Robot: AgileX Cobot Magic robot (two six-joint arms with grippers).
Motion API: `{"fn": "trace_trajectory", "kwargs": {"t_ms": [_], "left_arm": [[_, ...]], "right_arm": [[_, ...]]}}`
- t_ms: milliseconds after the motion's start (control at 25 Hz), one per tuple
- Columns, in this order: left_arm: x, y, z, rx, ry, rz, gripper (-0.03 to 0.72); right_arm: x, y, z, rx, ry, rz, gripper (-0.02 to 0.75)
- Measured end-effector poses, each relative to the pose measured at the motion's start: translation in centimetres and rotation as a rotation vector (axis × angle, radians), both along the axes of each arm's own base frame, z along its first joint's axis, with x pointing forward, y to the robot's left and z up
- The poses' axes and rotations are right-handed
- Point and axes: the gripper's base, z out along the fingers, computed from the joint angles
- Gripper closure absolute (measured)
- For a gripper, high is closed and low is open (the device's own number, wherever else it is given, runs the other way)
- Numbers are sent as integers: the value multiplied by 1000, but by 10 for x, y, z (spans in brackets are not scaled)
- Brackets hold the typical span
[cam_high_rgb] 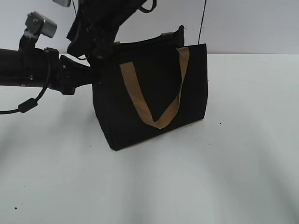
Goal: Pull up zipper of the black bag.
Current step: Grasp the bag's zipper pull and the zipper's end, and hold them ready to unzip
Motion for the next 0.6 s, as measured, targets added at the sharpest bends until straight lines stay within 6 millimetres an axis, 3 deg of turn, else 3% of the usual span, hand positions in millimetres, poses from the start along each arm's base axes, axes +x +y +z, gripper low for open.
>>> {"fn": "trace_trajectory", "kwargs": {"t_ms": [320,480,600], "left_arm": [[0,0,0,1,0,1,652],[0,0,0,4,0,5,652],[1,1,-1,13,1,13,652]], "right_arm": [[3,2,-10,-10,15,0,514],[3,2,-10,-9,16,0,705],[3,2,-9,-6,25,-8,749]]}}
